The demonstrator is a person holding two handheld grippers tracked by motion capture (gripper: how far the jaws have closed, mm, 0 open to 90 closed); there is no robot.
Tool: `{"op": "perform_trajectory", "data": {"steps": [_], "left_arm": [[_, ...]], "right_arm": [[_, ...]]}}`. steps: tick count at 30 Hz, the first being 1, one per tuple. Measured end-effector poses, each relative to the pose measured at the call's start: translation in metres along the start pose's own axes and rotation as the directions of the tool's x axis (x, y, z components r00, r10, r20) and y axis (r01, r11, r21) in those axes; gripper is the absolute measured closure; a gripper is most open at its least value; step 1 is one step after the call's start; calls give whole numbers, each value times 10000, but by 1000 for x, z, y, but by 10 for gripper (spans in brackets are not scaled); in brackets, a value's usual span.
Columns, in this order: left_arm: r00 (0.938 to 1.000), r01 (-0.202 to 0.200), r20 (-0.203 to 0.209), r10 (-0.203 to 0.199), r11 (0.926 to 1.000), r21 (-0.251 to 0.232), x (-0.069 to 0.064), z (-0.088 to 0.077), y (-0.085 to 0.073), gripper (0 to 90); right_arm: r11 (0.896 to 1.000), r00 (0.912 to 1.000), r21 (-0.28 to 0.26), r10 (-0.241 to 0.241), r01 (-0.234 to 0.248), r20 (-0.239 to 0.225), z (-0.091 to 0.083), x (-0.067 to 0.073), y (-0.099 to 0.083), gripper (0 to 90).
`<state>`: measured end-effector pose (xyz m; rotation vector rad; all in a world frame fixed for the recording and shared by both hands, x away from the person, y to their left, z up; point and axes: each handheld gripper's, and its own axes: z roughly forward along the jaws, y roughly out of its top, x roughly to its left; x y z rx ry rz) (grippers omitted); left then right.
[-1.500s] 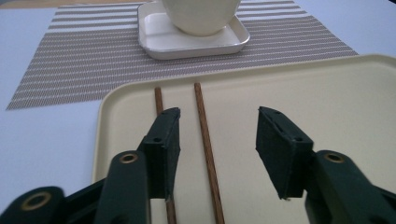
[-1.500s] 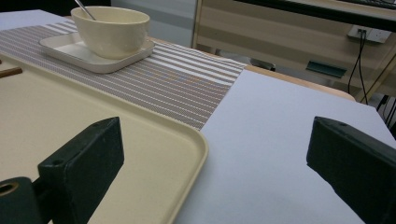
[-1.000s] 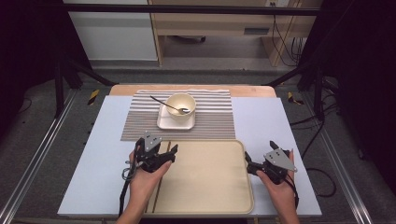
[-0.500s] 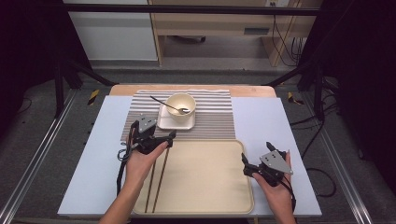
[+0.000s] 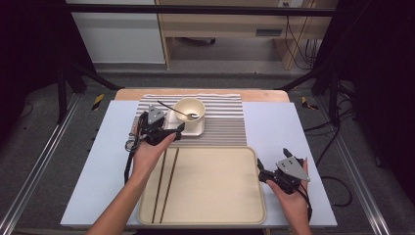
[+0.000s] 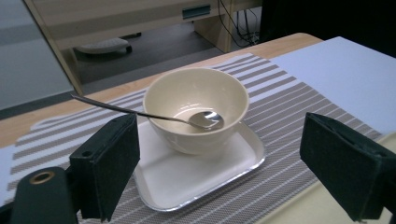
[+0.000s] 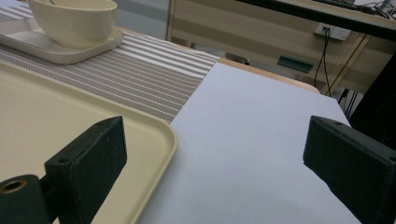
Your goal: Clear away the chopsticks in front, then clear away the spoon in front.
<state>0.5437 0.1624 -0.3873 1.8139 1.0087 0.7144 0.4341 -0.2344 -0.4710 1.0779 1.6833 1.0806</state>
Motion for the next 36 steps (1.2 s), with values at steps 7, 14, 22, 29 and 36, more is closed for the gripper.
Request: {"op": "perform_trajectory", "data": {"steps": [7,14,22,29,36], "left_arm": [[9996,-43,-291,45,10000,86,9,2,1,116],[9960,505,-754,-482,9983,294,30,16,3,118],[9923,701,-1049,-654,9967,416,49,27,0,117],[9909,778,-1150,-697,9947,676,52,42,-7,120],[9873,996,-1309,-898,9925,702,56,56,-12,141]], "right_arm": [[9999,9999,0,-152,152,-64,0,3,1,62],[9999,9999,-52,-126,126,-45,-1,4,1,62],[9999,9999,-41,-129,129,-21,-1,3,1,63],[9999,9999,-44,-104,104,14,-1,2,1,63],[9999,9999,25,-128,128,46,-2,1,1,64]]}}
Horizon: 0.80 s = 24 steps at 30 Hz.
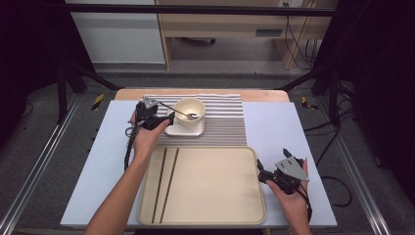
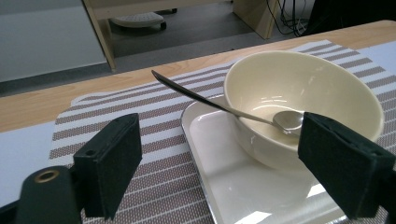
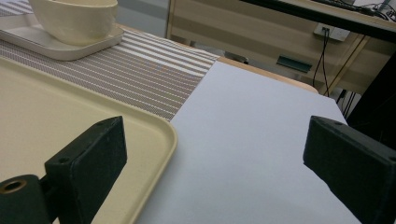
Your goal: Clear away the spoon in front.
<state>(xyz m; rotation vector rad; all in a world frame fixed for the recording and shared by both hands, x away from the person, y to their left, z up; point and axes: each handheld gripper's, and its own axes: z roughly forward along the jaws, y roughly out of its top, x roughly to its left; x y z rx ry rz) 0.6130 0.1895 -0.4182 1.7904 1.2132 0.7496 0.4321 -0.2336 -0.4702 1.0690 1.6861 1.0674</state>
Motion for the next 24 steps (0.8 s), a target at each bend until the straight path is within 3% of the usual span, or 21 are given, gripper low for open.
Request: {"op": "perform_trajectory", "data": {"steps": [4,9,15,19,24], "left_arm": [[9998,124,151,-120,9997,-222,6,15,-2,193],[9994,344,122,-335,9962,-806,8,19,1,254],[9985,541,143,-530,9945,-900,8,22,2,345],[9992,387,65,-383,9960,-801,7,25,1,376],[9982,604,76,-600,9940,-908,7,28,0,394]], "right_arm": [[10000,10000,-27,-70,70,-48,0,1,0,64],[10000,10000,6,-88,88,-5,0,1,0,65],[9999,9999,59,-112,112,-4,0,1,0,65],[9999,10000,101,-95,95,-26,1,2,0,65],[9999,9999,110,-103,104,-25,1,1,-1,65]]}}
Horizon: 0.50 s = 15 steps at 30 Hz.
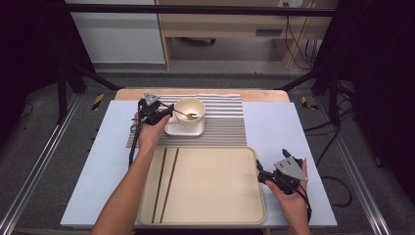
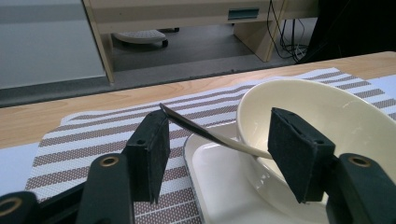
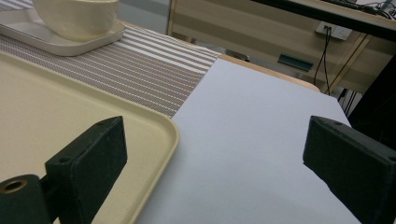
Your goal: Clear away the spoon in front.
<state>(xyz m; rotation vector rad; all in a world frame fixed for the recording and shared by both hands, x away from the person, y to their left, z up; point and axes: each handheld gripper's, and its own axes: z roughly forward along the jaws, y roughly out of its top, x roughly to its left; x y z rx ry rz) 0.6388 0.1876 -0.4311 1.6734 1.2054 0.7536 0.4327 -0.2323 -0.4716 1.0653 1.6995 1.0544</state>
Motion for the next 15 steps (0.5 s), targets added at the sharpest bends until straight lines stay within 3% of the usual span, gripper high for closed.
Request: {"op": "perform_trajectory", "data": {"steps": [5,15], "left_arm": [[9993,303,227,-300,9994,-143,1,2,-1,449],[9995,188,268,-185,9997,-140,-3,0,-1,561]], "right_arm": [[10000,10000,46,2,-2,-3,1,0,0,67],[10000,10000,91,12,-12,-15,1,1,-1,69]]}}
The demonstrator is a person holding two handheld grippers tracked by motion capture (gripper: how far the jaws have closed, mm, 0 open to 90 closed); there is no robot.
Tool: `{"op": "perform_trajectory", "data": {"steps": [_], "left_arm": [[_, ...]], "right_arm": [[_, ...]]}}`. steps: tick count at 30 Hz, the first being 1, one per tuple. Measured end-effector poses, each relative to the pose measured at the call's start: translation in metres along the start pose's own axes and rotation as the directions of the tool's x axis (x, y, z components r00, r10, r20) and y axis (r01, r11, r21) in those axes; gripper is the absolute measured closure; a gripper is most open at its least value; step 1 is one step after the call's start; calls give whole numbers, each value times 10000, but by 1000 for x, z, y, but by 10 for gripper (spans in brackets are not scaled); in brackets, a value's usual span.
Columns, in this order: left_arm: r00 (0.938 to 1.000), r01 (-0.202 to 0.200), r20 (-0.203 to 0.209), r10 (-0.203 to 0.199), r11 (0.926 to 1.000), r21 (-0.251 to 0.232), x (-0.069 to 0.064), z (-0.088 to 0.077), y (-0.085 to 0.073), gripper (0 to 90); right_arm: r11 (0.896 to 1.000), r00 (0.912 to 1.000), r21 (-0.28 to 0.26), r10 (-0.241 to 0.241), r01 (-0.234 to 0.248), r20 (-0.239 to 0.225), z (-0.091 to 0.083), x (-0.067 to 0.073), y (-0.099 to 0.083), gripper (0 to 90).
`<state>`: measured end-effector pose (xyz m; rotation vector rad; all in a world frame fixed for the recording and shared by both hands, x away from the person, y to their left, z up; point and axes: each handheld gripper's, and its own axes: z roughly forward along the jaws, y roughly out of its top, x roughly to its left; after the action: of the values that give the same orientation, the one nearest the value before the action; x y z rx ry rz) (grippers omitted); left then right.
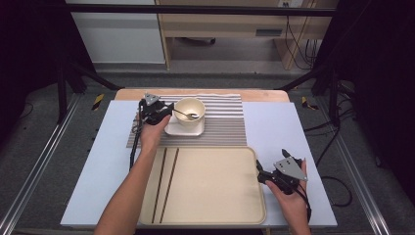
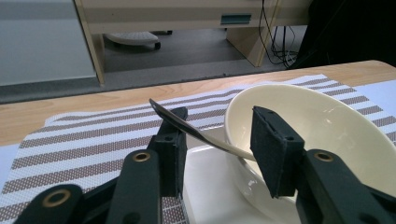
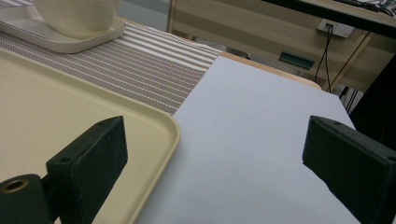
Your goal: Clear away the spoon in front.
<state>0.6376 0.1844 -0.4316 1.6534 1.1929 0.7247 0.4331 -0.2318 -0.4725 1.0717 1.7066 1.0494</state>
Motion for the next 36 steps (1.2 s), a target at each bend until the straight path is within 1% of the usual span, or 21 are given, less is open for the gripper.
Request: {"op": "perform_trajectory", "data": {"steps": [2,4,7,9,12,14,17,21,22,27,31,36], "left_arm": [[10000,-78,-15,78,9999,-147,-2,-3,2,576],[10000,-39,17,40,9995,-311,-4,-4,3,606],[10000,8,14,-7,9990,-440,-5,-6,3,623],[10000,24,30,-23,9989,-471,-5,-5,3,634],[9999,142,95,-138,9987,-481,-5,-5,3,641],[9996,260,143,-252,9980,-569,-5,-5,3,648],[9996,235,161,-226,9980,-587,-5,-6,3,660],[9993,323,219,-310,9975,-636,-5,-6,3,669],[9994,272,230,-259,9978,-606,-5,-7,3,671],[9988,377,344,-352,9964,-759,-5,-9,3,702],[9987,299,427,-268,9968,-746,-8,-9,3,717],[9986,336,439,-296,9951,-925,-11,-10,4,732]], "right_arm": [[10000,10000,12,10,-10,12,0,0,0,68],[10000,10000,38,43,-43,34,0,0,0,68],[10000,10000,53,12,-12,27,0,0,0,69],[10000,10000,48,2,-2,23,0,0,0,68],[10000,10000,54,22,-22,31,0,0,0,68],[10000,10000,61,19,-19,18,0,0,0,68],[10000,10000,62,-4,4,12,1,0,0,68],[10000,10000,45,-13,13,10,0,0,0,70],[10000,10000,44,22,-22,4,0,0,0,70],[10000,10000,74,7,-7,19,1,0,-1,70],[10000,10000,85,-4,4,6,1,0,0,70],[10000,10000,86,-1,1,-9,1,0,-1,69]]}}
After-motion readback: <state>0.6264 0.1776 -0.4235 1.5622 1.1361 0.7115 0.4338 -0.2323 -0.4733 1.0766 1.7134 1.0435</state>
